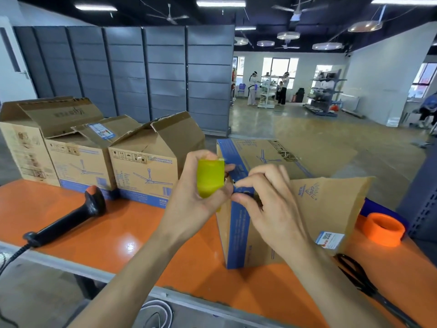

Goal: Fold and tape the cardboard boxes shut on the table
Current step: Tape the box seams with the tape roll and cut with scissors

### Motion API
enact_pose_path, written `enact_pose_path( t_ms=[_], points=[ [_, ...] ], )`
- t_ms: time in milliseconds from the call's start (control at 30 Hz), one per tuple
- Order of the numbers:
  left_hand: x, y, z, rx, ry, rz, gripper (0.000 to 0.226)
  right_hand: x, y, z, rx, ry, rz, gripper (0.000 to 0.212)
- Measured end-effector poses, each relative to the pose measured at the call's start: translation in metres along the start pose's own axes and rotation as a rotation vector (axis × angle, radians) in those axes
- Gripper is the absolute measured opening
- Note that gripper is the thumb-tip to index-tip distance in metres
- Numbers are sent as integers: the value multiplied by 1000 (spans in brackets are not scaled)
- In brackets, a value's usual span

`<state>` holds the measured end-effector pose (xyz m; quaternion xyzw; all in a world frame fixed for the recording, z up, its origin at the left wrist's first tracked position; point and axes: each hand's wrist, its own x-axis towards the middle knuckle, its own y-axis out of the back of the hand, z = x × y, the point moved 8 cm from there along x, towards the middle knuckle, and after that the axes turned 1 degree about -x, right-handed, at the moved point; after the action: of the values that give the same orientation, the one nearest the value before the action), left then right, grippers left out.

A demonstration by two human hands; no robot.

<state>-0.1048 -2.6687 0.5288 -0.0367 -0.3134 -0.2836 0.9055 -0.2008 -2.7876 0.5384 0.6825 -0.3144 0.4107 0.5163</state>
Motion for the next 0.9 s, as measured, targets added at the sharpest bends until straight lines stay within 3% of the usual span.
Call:
enact_pose_path(
  t_ms=[167, 367, 533, 667, 767, 833, 900],
  points=[
    [0, 2, -3, -37, -10, 41, 45, 4, -3, 4, 108, -85, -56, 31],
    [0, 3, -8, -96, -2, 67, 45, 6, 2, 6, -170, -40, -101, 40],
    [1, 3, -10, -101, 5, 88, 46, 1, 22, 24, -242, -115, -71, 25],
    [3, 4, -14, -122, 10, 104, 46, -1, 59, 59, -493, -368, -29, 36],
    [6, 2, -13, -121, -4, 101, 46, -4, 76, 93, -623, -660, -226, 57],
    [7, -1, -13, -128, -4, 102, 45, 0, 74, 102, -549, -744, -341, 62],
    [7, -3, -14, -138, -2, 104, 46, 5, 69, 108, -339, -808, -341, 52]
  ],
)
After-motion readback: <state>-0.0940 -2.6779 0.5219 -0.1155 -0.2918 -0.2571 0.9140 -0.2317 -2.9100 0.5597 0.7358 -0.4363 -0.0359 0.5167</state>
